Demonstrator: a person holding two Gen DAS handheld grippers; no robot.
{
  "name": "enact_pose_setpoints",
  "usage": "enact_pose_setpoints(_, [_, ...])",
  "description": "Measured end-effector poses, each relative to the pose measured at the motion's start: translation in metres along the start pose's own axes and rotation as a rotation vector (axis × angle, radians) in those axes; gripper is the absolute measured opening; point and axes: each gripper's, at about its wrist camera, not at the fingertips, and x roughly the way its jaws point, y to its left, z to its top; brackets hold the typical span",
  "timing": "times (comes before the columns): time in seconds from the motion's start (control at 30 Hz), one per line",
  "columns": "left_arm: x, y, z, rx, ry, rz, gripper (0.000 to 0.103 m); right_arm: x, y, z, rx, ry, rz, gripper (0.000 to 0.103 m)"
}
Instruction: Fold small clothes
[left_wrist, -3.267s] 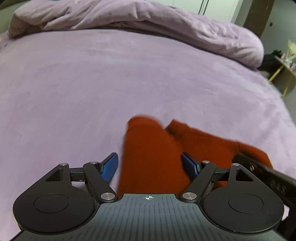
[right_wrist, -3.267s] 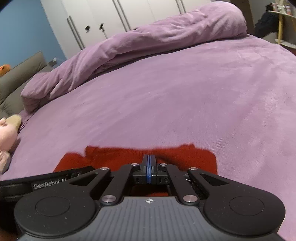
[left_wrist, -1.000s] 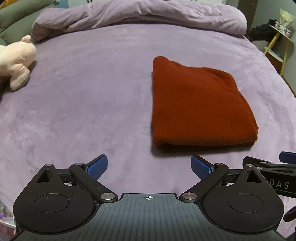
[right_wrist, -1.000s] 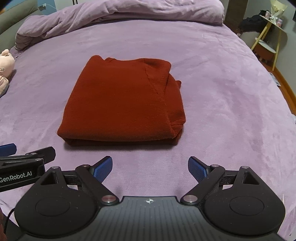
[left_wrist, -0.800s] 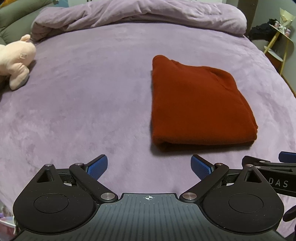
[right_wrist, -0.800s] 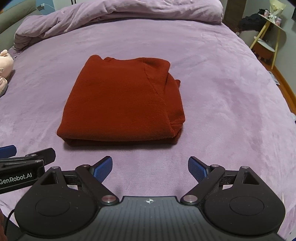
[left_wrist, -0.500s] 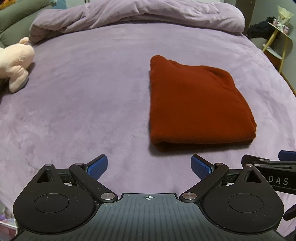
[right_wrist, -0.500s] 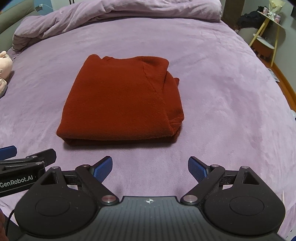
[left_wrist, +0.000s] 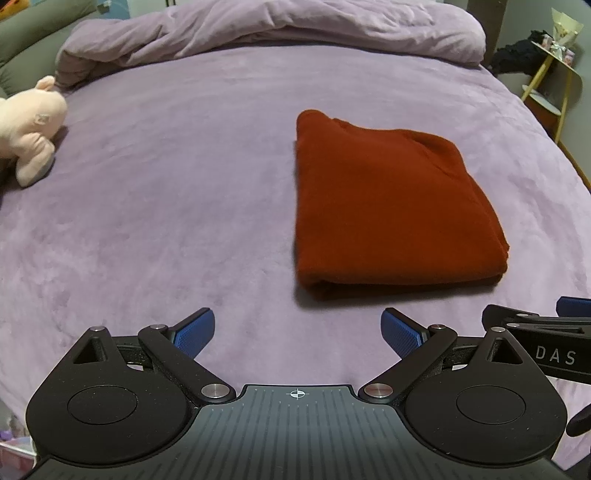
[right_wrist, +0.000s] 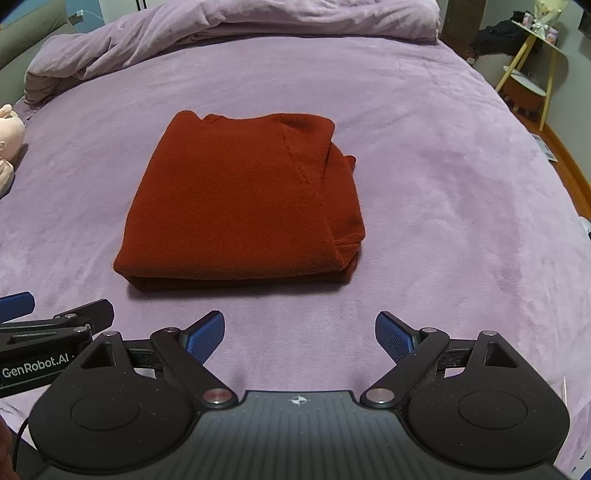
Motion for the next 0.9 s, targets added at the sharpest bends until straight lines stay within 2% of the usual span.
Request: enact_pose_setpoints(0.9, [-0.0011, -0.0025, 0.0008, 0.006, 0.008, -0.001, 0.100, -0.0038, -0.0020, 0.0016, -0.002, 0.016, -0.008, 0.089])
